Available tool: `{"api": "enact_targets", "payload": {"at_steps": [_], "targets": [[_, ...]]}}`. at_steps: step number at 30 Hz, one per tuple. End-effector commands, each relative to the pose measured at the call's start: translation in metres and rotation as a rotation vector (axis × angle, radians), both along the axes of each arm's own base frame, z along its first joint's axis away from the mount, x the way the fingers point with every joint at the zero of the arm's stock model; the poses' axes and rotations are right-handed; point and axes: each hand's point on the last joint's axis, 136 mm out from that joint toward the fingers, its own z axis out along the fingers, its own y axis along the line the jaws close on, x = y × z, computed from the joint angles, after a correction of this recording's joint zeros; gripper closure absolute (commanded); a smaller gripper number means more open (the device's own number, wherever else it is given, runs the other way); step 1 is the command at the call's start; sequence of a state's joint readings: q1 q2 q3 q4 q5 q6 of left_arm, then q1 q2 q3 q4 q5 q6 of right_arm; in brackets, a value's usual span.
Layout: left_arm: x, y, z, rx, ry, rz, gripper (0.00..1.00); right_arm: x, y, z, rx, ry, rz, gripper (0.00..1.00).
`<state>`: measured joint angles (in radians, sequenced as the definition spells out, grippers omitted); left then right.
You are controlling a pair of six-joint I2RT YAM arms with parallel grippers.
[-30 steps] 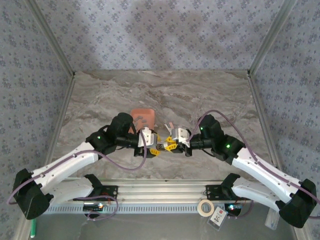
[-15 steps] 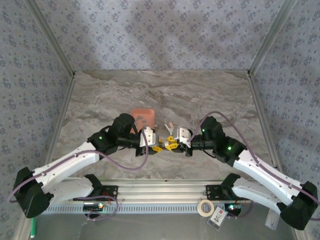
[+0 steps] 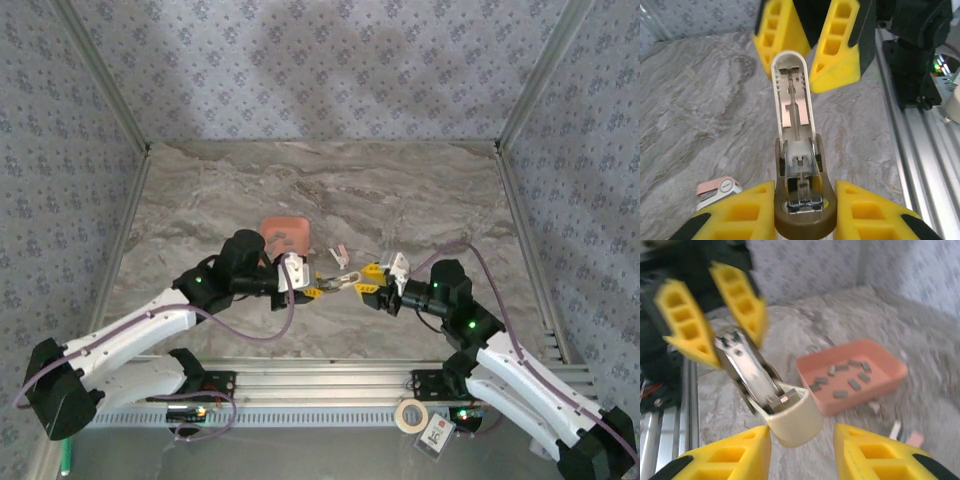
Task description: Load the staples into the stapler
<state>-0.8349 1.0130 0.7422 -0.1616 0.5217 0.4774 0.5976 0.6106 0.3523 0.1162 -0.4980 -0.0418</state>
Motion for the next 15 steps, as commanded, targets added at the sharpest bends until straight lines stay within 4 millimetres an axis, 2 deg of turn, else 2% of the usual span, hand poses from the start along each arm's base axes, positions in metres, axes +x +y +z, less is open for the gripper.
{"api": "enact_targets", "payload": {"at_steps": [1, 6, 9, 12, 15], "targets": [[-0.003, 0.002, 0.009, -0.031, -0.028, 0.001, 0.83, 0.022, -0.016, 0.009, 0.121, 0.126, -0.194, 0.57], [0.004, 0.003, 0.009, -0.032, -0.054, 0.034, 0.83, 0.018, -0.017, 0.015, 0.188, 0.292, -0.234, 0.48], [0.007, 0.003, 0.012, -0.044, -0.071, 0.046, 0.83, 0.015, -0.011, 0.021, 0.236, 0.389, -0.24, 0.38], [0.007, 0.002, 0.015, -0.068, -0.078, 0.047, 0.82, 0.017, -0.006, 0.025, 0.284, 0.492, -0.249, 0.33], [0.007, 0.001, 0.016, -0.08, -0.077, 0.051, 0.82, 0.013, 0.008, 0.033, 0.32, 0.566, -0.178, 0.33]]}}
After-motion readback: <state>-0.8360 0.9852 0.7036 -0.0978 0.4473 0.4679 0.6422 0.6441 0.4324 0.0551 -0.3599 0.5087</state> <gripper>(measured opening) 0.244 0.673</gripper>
